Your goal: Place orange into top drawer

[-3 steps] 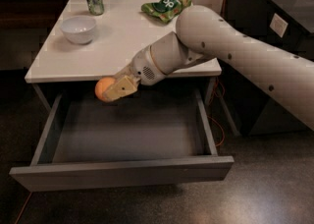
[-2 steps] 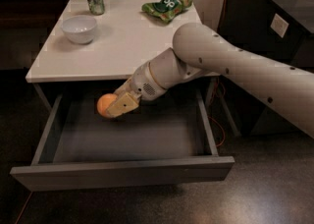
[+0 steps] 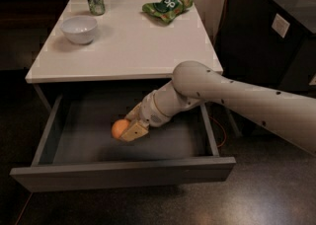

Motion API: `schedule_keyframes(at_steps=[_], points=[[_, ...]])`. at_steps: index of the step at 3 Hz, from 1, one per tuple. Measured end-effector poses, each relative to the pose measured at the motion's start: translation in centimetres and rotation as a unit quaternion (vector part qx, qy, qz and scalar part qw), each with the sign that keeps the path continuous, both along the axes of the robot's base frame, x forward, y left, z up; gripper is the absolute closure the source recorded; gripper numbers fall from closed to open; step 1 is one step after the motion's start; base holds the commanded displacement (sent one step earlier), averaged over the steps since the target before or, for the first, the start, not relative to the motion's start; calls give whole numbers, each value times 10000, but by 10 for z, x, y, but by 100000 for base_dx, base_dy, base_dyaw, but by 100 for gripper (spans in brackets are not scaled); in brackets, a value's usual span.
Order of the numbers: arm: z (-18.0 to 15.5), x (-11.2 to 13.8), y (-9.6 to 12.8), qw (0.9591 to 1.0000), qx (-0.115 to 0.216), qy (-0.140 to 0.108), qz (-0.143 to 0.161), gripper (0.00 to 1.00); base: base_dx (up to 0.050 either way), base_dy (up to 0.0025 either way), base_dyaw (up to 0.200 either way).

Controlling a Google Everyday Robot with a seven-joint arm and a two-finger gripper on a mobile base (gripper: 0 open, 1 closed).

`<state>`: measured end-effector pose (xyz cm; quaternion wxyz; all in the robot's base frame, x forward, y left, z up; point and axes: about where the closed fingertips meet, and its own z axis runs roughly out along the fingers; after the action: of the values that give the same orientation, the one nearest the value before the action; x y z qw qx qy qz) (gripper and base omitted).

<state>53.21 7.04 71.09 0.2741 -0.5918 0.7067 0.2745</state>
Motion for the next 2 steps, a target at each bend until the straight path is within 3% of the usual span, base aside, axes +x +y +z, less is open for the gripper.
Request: schedule_keyframes(at_steps=[2], points=[[-48, 18, -18, 9983, -210, -464, -293, 59, 0, 0, 0]])
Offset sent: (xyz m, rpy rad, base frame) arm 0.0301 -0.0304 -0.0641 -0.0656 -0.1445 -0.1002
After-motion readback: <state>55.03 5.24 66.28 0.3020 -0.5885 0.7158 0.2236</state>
